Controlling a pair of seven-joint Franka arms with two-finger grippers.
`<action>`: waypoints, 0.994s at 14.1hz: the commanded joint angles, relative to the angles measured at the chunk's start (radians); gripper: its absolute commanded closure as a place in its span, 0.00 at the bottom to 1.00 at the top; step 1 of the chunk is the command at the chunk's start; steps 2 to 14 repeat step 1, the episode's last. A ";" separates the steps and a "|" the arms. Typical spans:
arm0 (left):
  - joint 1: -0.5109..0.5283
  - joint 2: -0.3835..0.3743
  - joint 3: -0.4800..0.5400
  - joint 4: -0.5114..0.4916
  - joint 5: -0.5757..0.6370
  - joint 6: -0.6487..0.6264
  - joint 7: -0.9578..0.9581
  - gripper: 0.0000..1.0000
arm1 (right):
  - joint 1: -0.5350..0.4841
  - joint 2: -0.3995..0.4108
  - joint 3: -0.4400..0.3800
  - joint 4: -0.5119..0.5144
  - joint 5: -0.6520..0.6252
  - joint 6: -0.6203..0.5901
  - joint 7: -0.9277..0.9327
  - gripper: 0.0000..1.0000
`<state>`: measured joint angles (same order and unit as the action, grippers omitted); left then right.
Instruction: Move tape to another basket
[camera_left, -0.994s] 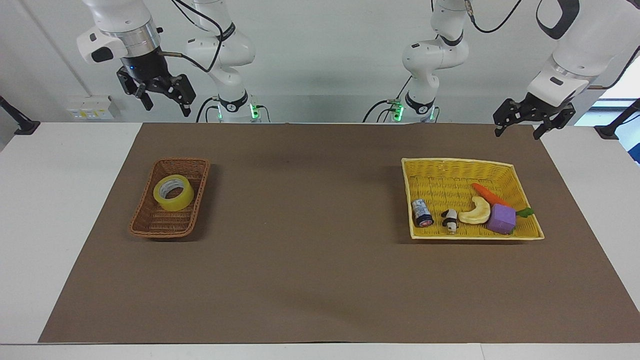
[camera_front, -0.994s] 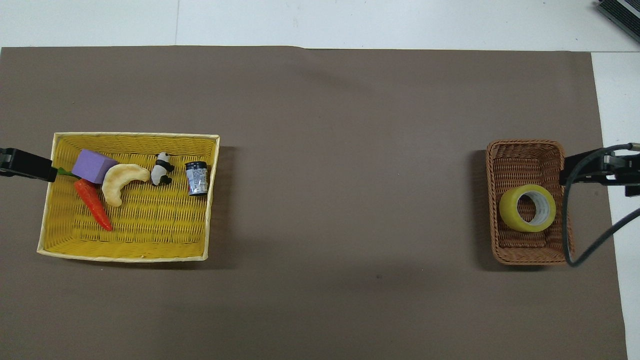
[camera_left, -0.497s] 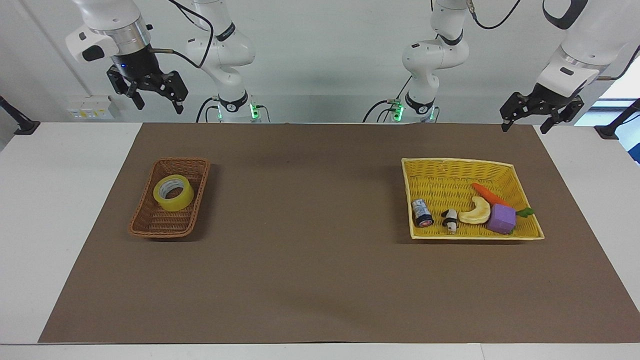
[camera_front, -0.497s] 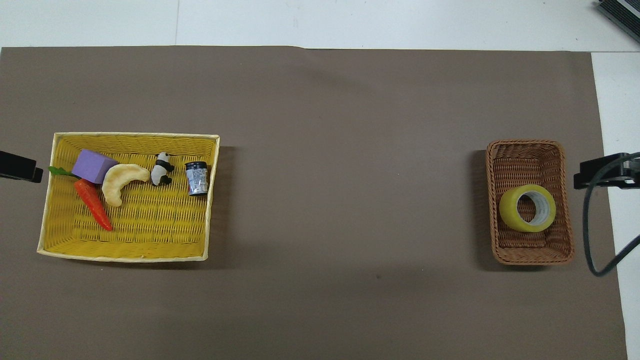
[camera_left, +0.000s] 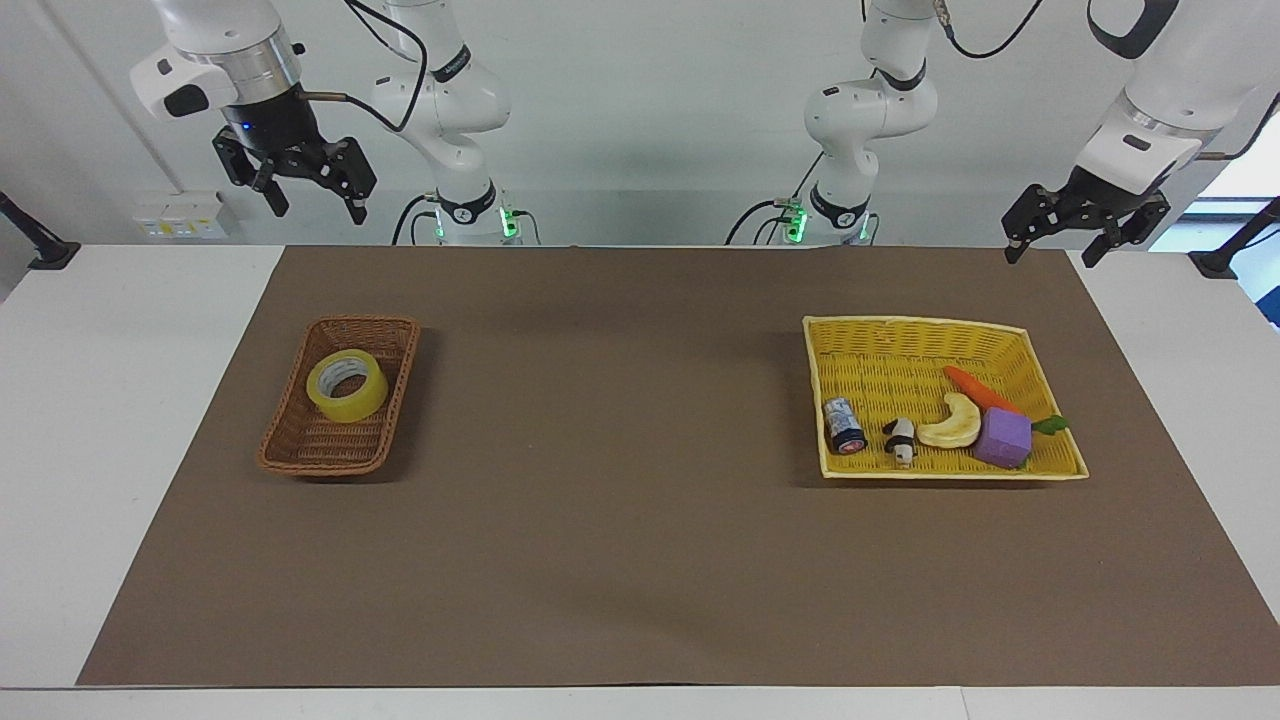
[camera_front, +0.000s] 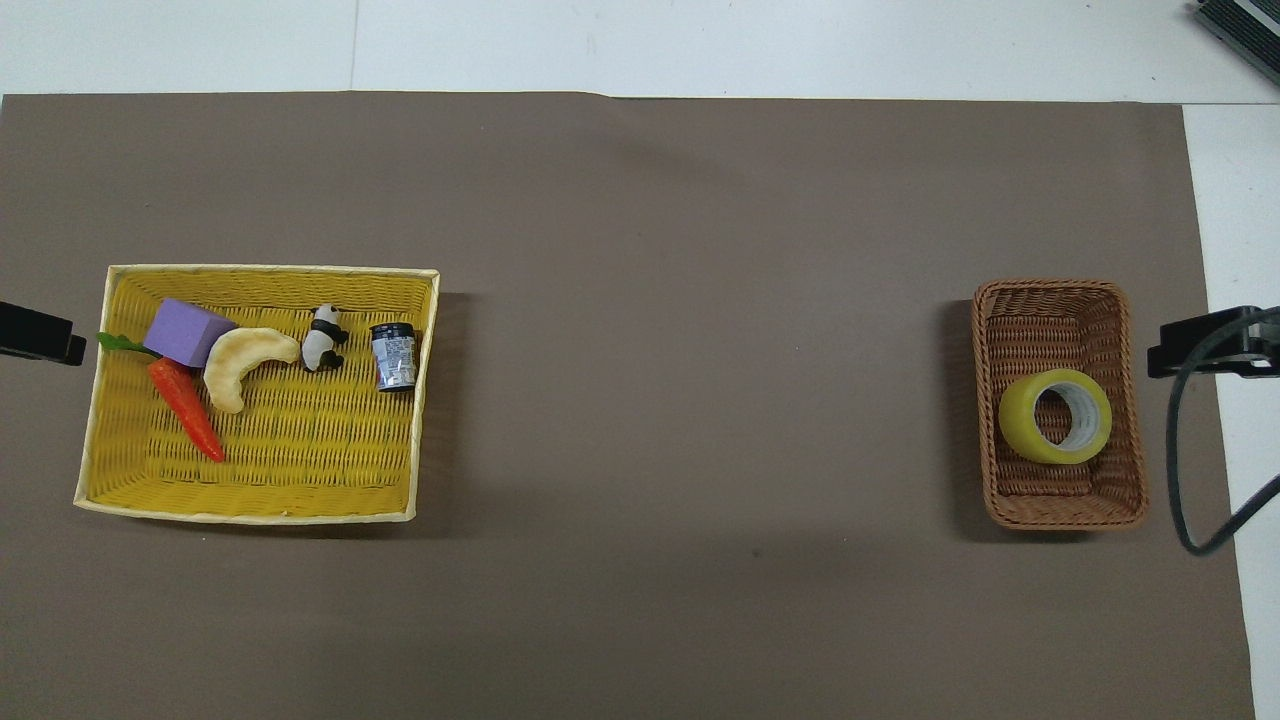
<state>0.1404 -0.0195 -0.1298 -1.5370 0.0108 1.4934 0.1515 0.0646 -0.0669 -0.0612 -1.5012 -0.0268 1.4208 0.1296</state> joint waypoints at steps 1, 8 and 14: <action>0.005 -0.011 -0.002 -0.003 -0.011 -0.015 -0.006 0.00 | -0.008 -0.014 0.004 -0.020 0.018 0.015 -0.025 0.00; 0.005 -0.011 -0.002 -0.003 -0.011 -0.015 -0.006 0.00 | -0.008 -0.014 0.004 -0.020 0.018 0.015 -0.025 0.00; 0.005 -0.011 -0.002 -0.003 -0.011 -0.015 -0.006 0.00 | -0.008 -0.014 0.004 -0.020 0.018 0.015 -0.025 0.00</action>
